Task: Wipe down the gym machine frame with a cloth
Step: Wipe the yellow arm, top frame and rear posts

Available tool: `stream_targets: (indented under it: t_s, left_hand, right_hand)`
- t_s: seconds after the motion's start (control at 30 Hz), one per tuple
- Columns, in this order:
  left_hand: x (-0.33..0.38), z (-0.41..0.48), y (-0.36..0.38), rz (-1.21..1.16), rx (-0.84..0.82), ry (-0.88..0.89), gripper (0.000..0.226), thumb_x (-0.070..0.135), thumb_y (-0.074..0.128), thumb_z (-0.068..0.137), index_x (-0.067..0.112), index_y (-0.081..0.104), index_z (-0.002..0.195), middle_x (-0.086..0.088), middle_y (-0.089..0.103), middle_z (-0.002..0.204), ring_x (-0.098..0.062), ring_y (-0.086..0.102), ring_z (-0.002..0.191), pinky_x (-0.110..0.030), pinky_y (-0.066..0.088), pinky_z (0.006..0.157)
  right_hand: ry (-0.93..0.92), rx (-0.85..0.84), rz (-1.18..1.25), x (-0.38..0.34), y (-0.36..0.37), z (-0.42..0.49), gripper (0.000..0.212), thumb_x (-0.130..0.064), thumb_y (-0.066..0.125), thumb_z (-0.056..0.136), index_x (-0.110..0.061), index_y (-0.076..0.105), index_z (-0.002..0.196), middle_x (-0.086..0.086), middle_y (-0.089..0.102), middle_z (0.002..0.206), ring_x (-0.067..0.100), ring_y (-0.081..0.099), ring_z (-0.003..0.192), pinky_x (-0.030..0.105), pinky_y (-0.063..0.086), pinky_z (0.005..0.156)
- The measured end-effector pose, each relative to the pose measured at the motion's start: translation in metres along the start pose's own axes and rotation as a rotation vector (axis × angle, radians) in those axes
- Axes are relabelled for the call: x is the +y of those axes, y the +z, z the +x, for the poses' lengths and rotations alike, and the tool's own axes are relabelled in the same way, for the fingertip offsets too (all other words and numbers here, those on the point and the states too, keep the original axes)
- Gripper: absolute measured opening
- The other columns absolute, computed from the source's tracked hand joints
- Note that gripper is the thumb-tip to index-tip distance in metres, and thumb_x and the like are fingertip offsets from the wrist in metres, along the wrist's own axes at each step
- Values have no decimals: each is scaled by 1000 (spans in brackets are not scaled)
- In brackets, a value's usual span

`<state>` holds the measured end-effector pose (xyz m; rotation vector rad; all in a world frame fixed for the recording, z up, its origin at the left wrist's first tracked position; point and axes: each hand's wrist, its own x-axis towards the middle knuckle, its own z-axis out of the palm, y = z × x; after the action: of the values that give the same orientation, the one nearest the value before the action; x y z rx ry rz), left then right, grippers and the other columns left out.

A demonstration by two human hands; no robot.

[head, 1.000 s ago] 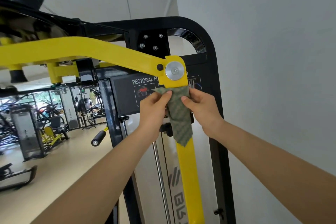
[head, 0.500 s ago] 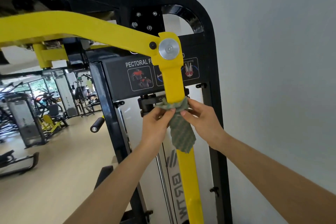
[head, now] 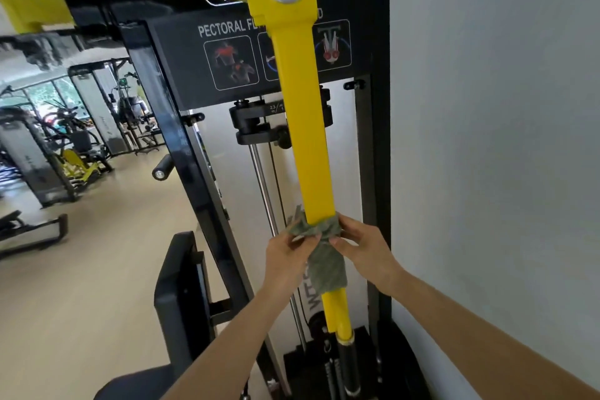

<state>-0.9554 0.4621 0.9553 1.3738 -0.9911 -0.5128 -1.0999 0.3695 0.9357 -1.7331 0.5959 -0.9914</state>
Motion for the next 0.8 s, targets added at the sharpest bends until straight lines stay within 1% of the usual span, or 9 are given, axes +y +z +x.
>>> stream_targets:
  t_s: [0.1, 0.2, 0.27, 0.33, 0.47, 0.53, 0.63, 0.73, 0.8]
  left_hand:
    - [-23, -11, 5, 76, 4, -52, 24, 13, 74, 91, 37, 75, 97, 1, 78, 98, -22, 74, 96, -52, 59, 90]
    - [-38, -21, 10, 154, 19, -79, 22, 13, 75, 89, 35, 73, 93, 5, 78, 90, -15, 74, 87, -41, 61, 84]
    - [-44, -26, 12, 225, 21, -81, 17, 18, 76, 89, 34, 72, 86, 8, 76, 79, -9, 72, 75, -28, 59, 71]
    - [-50, -30, 12, 294, -2, -83, 17, 20, 74, 90, 30, 71, 77, 8, 72, 67, -10, 69, 62, -23, 54, 58]
    - [-54, -31, 8, 417, -76, -160, 16, 21, 70, 93, 26, 71, 78, 2, 74, 73, -22, 73, 71, -44, 62, 71]
    - [-52, -31, 3, 437, -105, -178, 9, 24, 71, 91, 20, 73, 83, -2, 75, 77, -23, 74, 74, -48, 62, 74]
    - [-44, -33, -2, 431, -122, -149, 8, 19, 74, 88, 16, 74, 81, -3, 74, 73, -24, 74, 72, -49, 62, 73]
    - [-26, -32, -2, 436, -94, -56, 20, 10, 75, 85, 29, 74, 78, 9, 74, 72, -8, 71, 70, -27, 58, 67]
    - [-8, -23, -2, 435, -75, 20, 32, 7, 74, 85, 39, 72, 84, 15, 74, 79, -1, 70, 76, -17, 54, 68]
  right_hand:
    - [55, 5, -34, 20, 3, -14, 50, -5, 66, 95, -20, 56, 142, -10, 71, 123, 6, 65, 115, 29, 53, 101]
    - [97, -8, -56, 35, 6, -26, 48, -1, 62, 96, -16, 57, 141, -5, 71, 121, 9, 66, 114, 28, 52, 101]
    - [136, -9, -67, 42, 8, -32, 47, 0, 60, 96, -16, 58, 140, -4, 71, 121, 10, 67, 112, 23, 54, 96]
    - [172, 7, -38, 48, 10, -39, 43, 1, 58, 97, -14, 60, 138, -1, 72, 118, 12, 68, 109, 16, 54, 86]
    - [210, -3, 42, 51, 10, -54, 34, -4, 59, 98, -25, 66, 123, -3, 75, 107, 14, 72, 102, 24, 57, 88]
    - [223, -16, 58, 50, 10, -58, 32, -9, 63, 97, -35, 67, 114, -9, 76, 102, 11, 72, 100, 27, 57, 91]
    - [198, 26, 57, 46, 15, -56, 27, -21, 74, 90, -34, 68, 113, -15, 75, 103, 7, 71, 99, 27, 59, 89]
    - [124, 133, 2, 33, 20, -44, 33, -23, 81, 84, -43, 65, 105, -29, 69, 99, -6, 66, 95, 14, 57, 77]
    - [74, 164, -39, 22, 17, -31, 35, -18, 83, 81, -44, 66, 97, -30, 69, 94, -7, 65, 92, 9, 53, 73]
